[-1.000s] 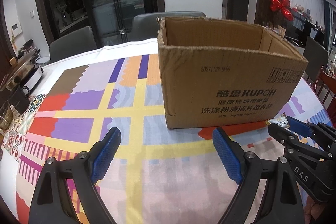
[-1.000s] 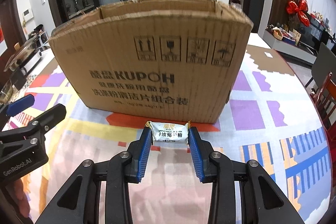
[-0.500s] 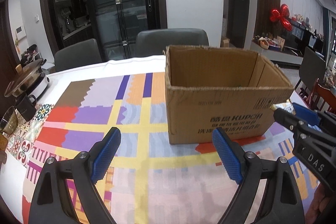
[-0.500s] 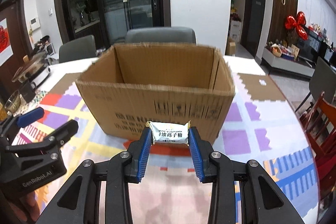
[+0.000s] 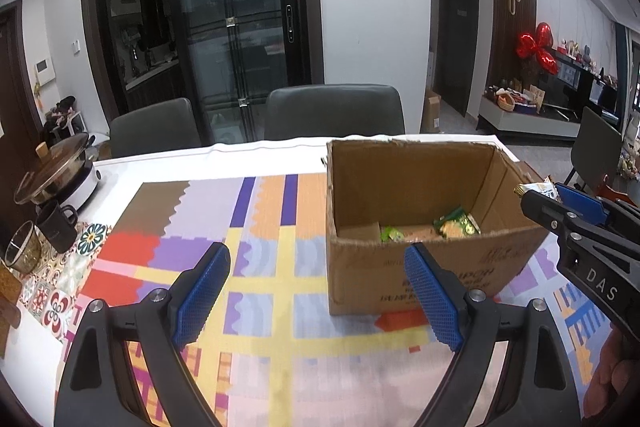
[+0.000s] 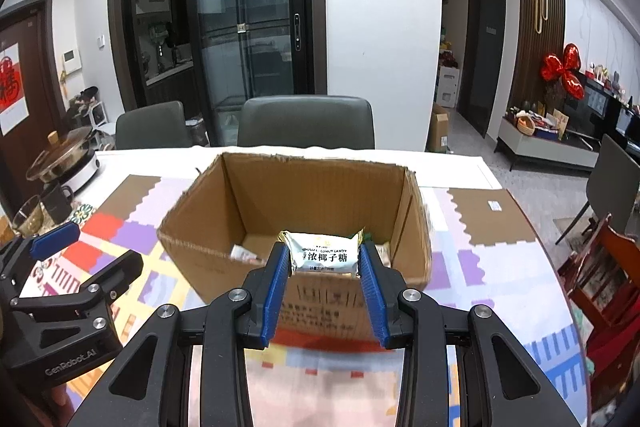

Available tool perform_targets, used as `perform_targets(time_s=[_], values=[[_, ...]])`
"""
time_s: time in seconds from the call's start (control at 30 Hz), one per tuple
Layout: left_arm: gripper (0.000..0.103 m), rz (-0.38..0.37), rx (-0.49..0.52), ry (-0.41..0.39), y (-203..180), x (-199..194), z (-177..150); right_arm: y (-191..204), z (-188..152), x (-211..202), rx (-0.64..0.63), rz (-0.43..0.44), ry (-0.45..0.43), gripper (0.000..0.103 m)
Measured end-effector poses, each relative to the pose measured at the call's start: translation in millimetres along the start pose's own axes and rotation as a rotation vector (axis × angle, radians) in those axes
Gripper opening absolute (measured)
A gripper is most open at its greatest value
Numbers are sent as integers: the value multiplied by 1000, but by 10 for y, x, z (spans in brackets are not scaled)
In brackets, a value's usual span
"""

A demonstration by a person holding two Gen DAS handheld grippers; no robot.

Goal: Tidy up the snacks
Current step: 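Lift the silver wrapped bar with the right tool over the box, then open the right tool to drop the silver bar into the box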

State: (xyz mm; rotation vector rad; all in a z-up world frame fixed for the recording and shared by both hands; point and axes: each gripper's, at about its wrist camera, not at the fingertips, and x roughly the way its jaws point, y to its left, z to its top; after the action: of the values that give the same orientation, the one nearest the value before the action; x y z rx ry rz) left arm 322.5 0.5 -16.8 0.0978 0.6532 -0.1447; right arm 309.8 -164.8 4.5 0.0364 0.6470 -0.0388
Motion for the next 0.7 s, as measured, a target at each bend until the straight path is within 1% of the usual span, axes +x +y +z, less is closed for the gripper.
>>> perform_targets(time_s=[0.27,0.5,0.57,0.63,0.7], values=[[90,9,2,-17,39,139,153,-41,168,245,3,8,1,37],[90,11,1,-5,43,276,176,-49,182,477,-2,18,31,39],[90,10,2,1,37,301,171,-63,167,525,4,18,40,46],[90,9,0,3,33,302,165,-76,152,545,8,17,43,54],[90,12,-1,3,31,302,167,-80,137,534,13,6,36,70]])
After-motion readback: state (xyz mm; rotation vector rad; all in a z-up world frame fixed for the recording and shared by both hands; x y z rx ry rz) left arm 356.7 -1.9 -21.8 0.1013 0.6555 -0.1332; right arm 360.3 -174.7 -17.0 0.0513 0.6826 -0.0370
